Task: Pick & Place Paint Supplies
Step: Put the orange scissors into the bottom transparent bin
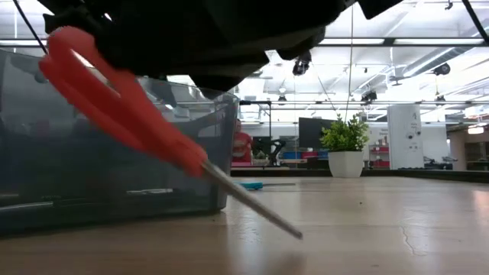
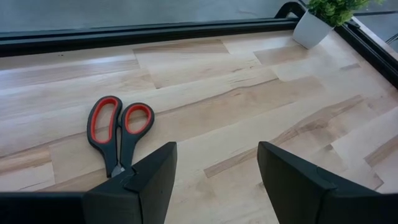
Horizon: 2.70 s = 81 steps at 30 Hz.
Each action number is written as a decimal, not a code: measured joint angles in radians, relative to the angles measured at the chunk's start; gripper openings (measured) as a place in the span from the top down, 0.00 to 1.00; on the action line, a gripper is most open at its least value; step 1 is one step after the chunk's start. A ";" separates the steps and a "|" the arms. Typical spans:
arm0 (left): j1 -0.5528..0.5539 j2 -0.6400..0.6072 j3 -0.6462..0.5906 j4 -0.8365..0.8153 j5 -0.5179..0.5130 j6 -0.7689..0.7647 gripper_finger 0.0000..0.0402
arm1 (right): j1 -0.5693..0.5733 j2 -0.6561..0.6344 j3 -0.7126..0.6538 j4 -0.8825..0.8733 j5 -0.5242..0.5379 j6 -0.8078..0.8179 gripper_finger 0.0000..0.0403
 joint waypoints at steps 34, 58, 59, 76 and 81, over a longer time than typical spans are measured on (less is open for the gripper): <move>0.000 0.000 0.000 0.000 0.000 0.000 0.42 | 0.061 0.057 0.019 0.026 0.124 -0.009 0.98; 0.000 0.000 0.000 0.000 0.000 0.000 0.42 | 0.164 0.026 0.018 -0.024 0.520 -0.111 0.98; 0.000 0.000 0.000 0.000 0.000 0.000 0.42 | 0.168 0.022 0.018 -0.029 0.547 -0.088 0.98; 0.000 0.000 0.000 0.000 0.000 0.000 0.42 | 0.213 -0.314 -0.289 0.306 0.491 -0.164 0.98; 0.000 0.000 0.000 0.000 0.000 0.000 0.42 | 0.204 -0.461 -0.578 0.635 0.441 -0.188 0.98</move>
